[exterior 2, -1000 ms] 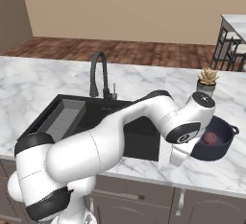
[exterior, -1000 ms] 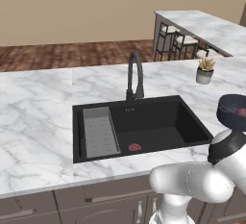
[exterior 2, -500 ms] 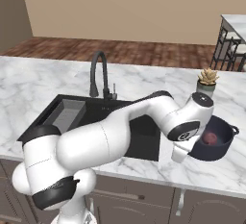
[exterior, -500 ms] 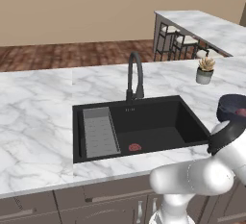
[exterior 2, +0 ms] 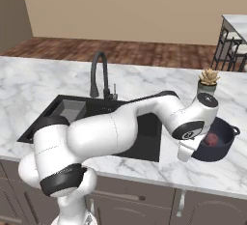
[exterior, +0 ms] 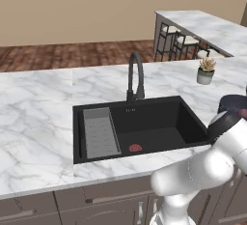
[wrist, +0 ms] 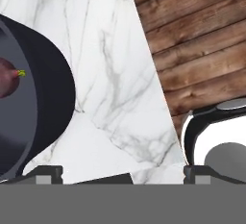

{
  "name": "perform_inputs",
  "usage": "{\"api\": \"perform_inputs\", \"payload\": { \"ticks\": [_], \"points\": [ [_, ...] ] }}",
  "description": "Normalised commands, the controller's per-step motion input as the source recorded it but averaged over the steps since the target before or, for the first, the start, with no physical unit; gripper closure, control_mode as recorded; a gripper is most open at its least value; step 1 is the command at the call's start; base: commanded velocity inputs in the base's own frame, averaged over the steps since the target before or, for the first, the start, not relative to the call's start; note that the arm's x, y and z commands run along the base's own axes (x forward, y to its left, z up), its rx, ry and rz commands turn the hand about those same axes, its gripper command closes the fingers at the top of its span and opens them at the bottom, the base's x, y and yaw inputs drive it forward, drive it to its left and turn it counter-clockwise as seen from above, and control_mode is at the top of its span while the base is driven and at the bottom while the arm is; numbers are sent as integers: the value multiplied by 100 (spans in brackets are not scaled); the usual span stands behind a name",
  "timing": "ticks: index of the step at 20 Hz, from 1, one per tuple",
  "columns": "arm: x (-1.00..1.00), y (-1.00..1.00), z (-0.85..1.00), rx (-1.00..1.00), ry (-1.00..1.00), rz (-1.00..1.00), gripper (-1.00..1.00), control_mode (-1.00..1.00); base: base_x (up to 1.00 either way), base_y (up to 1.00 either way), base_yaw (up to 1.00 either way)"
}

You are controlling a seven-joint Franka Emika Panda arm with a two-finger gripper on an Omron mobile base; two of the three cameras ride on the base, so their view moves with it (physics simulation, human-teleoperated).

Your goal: Dump the onion from the pot into the sink. Then turn on the water and wash the onion. Then turn off the water and put the onion back in the pot.

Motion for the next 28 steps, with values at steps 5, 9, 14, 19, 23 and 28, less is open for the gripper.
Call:
{"api": "perform_inputs", "payload": {
  "ticks": [5,9,14,19,23,28],
  "points": [
    [23,-8,-22,0,0,0,-100,-100,0,0,0],
    [30,-5,-19,0,0,0,-100,-100,0,0,0],
    [22,-9,-7,0,0,0,-100,-100,0,0,0],
    [15,-9,-8,0,0,0,-100,-100,0,0,0],
    [16,-4,-17,0,0,0,-100,-100,0,0,0],
    [16,-13,-13,0,0,0,-100,-100,0,0,0]
  ]
}}
